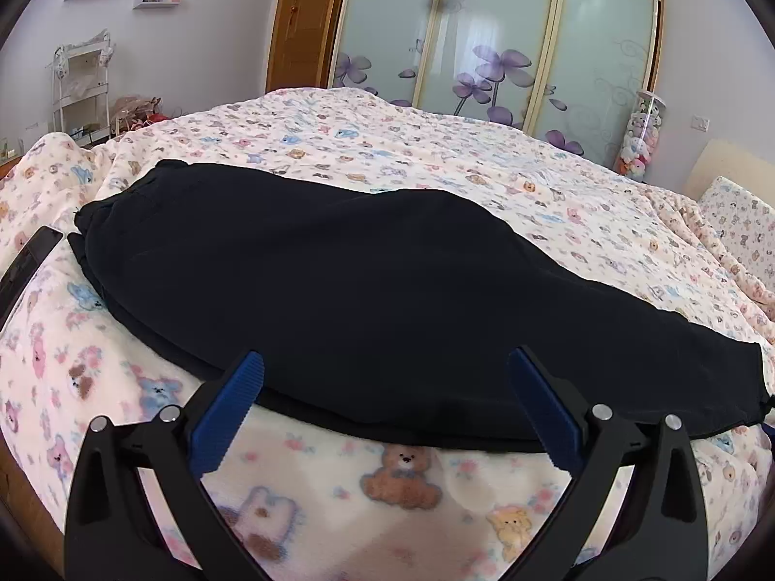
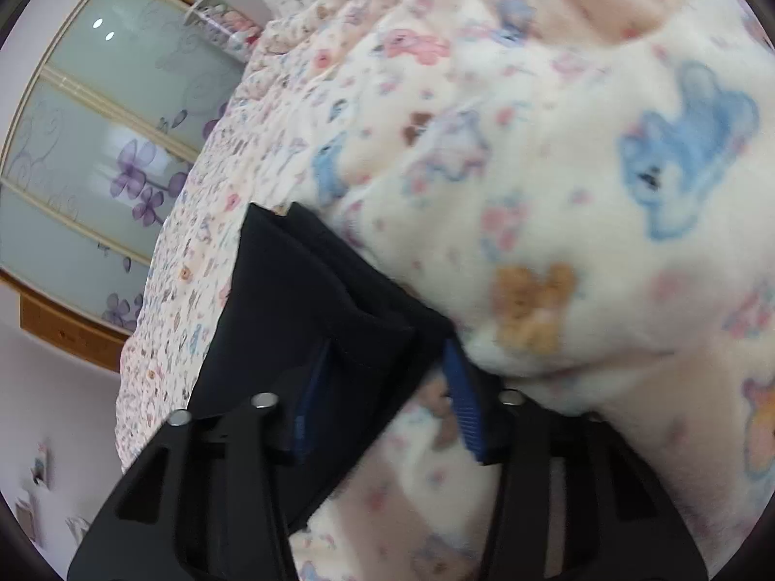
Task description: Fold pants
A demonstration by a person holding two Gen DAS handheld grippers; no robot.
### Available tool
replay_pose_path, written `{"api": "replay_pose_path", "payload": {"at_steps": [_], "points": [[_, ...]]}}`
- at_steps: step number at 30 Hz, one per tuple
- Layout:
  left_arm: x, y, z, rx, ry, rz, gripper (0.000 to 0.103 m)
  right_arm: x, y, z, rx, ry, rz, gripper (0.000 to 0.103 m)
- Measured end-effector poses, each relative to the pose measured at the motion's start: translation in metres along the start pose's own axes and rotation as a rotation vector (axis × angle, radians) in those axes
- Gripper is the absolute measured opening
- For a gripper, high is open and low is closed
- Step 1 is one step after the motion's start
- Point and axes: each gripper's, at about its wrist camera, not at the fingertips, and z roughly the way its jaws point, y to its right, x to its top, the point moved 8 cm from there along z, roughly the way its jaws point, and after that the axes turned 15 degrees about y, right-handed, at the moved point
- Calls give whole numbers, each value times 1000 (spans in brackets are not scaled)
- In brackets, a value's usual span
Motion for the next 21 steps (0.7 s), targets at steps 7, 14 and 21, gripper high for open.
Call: {"api": "replay_pose_path", "payload": {"at_steps": [7, 14, 21], "points": [[-3, 2, 2, -5, -14, 5, 101, -1, 4, -2, 5, -11, 26, 41], [-6, -1, 5, 1, -25, -9, 101, 10, -18, -16, 177, 67, -4, 19], [-4, -6, 3, 10, -17, -21, 101, 9, -91, -48, 368, 104, -106, 18]]}}
